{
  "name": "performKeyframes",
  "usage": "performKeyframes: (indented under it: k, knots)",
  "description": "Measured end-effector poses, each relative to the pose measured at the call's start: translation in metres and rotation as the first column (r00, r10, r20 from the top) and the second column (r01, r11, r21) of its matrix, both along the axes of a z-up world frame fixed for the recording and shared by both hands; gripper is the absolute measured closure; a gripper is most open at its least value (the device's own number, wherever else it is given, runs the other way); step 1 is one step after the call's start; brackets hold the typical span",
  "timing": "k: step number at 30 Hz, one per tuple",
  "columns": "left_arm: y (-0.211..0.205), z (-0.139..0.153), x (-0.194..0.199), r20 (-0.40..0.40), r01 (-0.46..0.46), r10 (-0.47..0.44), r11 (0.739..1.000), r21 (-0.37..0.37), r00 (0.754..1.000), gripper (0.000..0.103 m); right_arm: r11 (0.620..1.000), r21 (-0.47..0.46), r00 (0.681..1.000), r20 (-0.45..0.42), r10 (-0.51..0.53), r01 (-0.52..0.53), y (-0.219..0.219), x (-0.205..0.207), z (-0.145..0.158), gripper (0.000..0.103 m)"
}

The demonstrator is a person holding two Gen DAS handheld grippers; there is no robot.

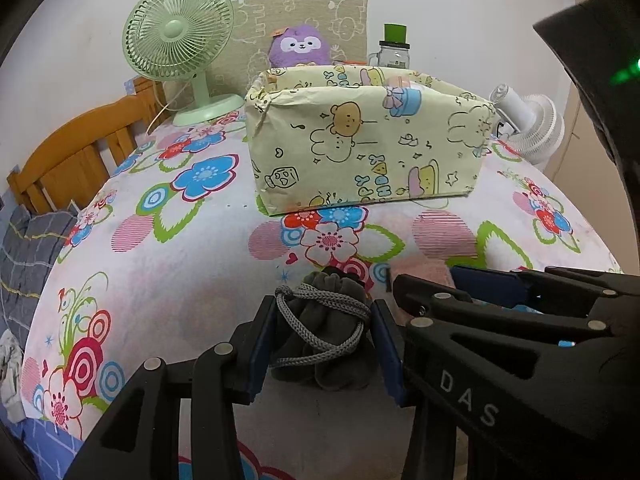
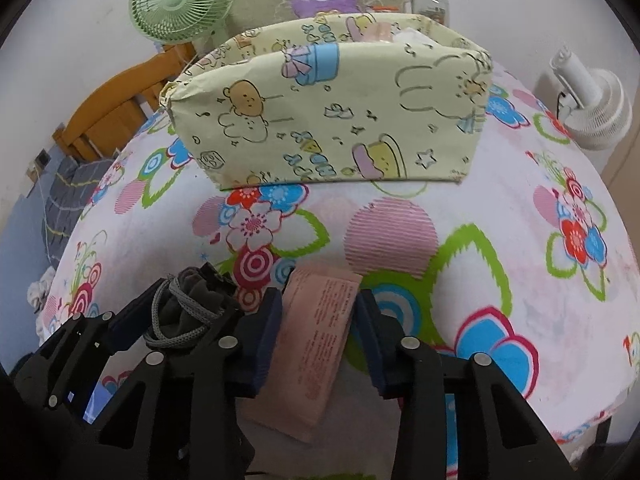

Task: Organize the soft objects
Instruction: 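Grasp the grey drawstring pouch with the left tool while the right tool grasps the pink packet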

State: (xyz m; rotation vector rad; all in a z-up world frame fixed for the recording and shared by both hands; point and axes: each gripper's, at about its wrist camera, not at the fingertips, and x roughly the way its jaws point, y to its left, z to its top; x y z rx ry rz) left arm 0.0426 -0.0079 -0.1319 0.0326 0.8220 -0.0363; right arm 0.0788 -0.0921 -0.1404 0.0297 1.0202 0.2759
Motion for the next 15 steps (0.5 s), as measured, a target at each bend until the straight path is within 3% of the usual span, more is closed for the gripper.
performKeyframes:
  k: [4,15]
  knots:
    - [0.003,-0.001,0.009,-0.004,-0.012,0.012,1.000,-0.014,1.000,0.055,1.000,0.011,1.000,0.009,0.021,-0.021,0.003,0.010,-0.001,0.072]
    - [0.007,-0.001,0.018,-0.003,-0.023,0.023,1.000,-0.017,1.000,0.055,0.997,0.005,0.997,0.035,0.074,-0.074,0.011,0.024,0.000,0.070]
